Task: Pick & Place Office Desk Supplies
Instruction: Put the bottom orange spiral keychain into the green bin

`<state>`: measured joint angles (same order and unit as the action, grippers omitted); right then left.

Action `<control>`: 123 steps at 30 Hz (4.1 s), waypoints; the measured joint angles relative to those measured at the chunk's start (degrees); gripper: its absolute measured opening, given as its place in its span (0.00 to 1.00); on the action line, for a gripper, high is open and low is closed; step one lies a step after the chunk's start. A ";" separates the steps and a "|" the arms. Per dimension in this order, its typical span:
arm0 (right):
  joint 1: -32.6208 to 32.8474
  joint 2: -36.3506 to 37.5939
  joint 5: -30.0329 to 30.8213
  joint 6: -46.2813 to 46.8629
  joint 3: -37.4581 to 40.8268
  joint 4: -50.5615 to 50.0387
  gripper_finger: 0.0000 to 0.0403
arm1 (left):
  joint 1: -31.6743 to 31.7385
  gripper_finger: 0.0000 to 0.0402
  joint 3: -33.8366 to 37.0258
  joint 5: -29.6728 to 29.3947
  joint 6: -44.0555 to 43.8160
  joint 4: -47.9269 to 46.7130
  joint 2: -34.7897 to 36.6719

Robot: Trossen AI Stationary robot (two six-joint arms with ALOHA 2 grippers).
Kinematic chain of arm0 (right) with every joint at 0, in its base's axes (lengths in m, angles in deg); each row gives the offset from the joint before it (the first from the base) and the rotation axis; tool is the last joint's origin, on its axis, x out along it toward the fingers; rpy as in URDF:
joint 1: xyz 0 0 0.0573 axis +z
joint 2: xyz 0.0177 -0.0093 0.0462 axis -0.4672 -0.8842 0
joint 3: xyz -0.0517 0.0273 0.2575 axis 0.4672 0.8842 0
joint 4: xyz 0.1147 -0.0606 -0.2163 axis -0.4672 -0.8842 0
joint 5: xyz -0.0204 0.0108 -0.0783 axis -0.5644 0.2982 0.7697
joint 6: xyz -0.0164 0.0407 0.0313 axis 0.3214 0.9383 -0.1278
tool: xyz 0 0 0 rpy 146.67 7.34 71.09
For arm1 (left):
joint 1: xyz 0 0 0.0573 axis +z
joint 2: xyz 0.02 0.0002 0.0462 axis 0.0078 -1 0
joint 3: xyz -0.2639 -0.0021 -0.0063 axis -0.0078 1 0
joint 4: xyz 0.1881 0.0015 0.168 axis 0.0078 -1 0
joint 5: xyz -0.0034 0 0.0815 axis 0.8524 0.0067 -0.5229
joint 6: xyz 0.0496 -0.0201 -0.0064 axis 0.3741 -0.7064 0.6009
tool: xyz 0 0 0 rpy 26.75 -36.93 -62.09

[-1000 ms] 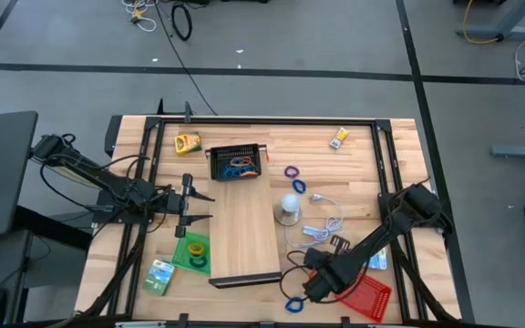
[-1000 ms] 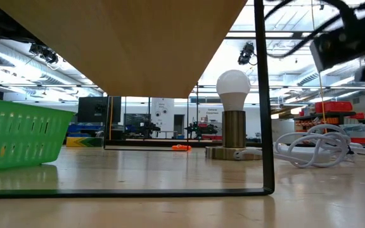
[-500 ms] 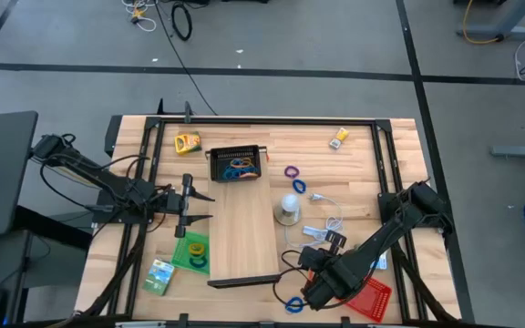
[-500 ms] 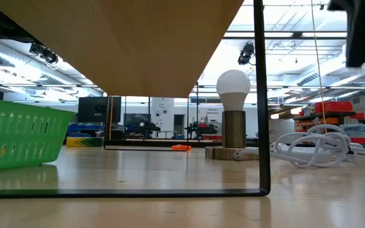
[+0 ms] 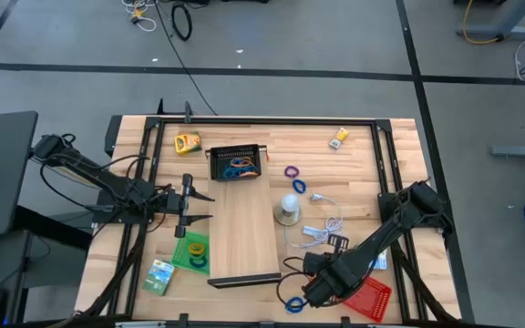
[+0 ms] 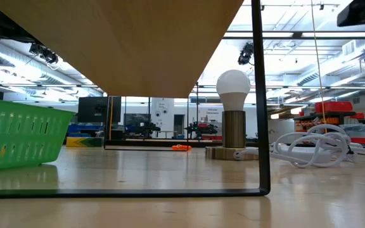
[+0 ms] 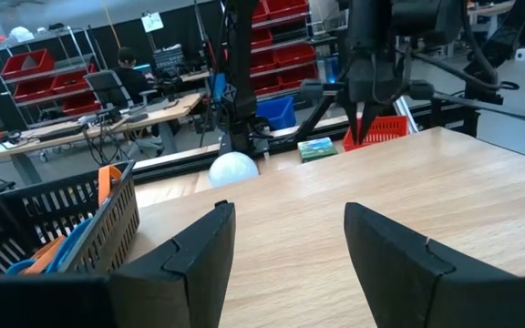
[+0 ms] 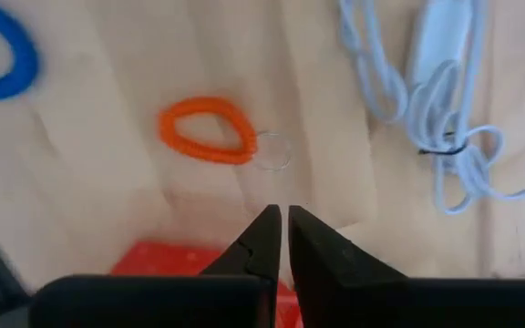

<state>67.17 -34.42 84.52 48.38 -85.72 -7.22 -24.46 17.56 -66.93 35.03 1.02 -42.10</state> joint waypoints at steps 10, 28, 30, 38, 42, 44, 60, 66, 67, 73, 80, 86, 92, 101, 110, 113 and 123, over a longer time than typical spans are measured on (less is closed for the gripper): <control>-1.99 0.00 -2.04 -2.70 4.41 12.75 0.31 | 0.00 0.53 0.00 1.27 0.01 -0.98 0.00; 2.08 -0.02 -2.46 -14.58 11.95 25.83 0.59 | 0.00 0.53 0.00 1.27 0.27 -1.40 -0.02; 2.14 -0.02 -2.21 -14.60 13.33 27.43 0.59 | 0.00 0.53 0.00 1.25 0.29 -1.39 -0.02; 2.14 -0.03 -0.42 -16.35 17.84 30.51 0.58 | 0.00 0.53 0.00 1.25 0.43 -1.38 -0.02; 2.14 -0.94 0.09 -17.16 18.45 31.90 0.55 | 0.00 0.53 0.00 1.25 0.43 -1.37 -0.02; 2.22 -1.47 0.98 -17.38 18.29 32.08 0.50 | 0.00 0.53 0.00 1.25 0.43 -1.38 -0.02; 3.34 -2.45 2.57 -15.48 15.56 30.31 0.02 | 0.00 0.53 0.00 1.25 0.25 -1.29 -0.02; 4.01 -2.47 1.85 -16.95 9.15 28.25 0.01 | 0.00 0.53 0.00 1.25 0.30 -0.37 -0.02; 4.20 -2.47 1.83 -17.39 8.11 28.07 0.01 | 0.00 0.53 0.01 1.25 0.35 -0.14 -0.02; 4.78 -2.41 1.85 -19.01 2.11 29.36 0.00 | 0.00 0.53 0.00 1.25 0.39 0.15 -0.02; 4.87 -2.36 6.32 -24.82 -3.11 36.08 0.00 | 0.00 0.53 0.00 1.45 0.23 0.89 -0.01; 4.43 -2.32 7.33 -29.91 -7.41 38.88 0.00 | -0.02 0.53 0.00 4.51 0.01 2.51 -0.02; 3.62 -2.25 11.93 -41.14 -9.82 45.13 0.00 | 0.00 0.53 0.00 6.85 -0.14 4.29 0.00; -5.41 -2.26 8.68 -65.14 -8.13 56.95 0.00 | -0.02 0.53 0.00 15.06 -0.19 7.68 -0.02; -16.42 -2.32 0.87 -80.25 -7.85 70.56 0.00 | 0.00 0.53 0.00 17.77 0.69 8.35 0.00; -19.25 -2.32 -3.30 -80.56 -7.85 71.50 0.00 | -0.02 0.53 0.00 18.01 1.08 8.48 -0.02; -24.21 -2.32 -4.91 -81.92 -7.85 71.57 0.00 | -0.02 0.53 0.00 20.72 0.23 10.19 -0.18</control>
<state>42.96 -36.74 79.62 -33.54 -93.57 64.36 -24.48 17.56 -46.21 35.26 11.22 -42.28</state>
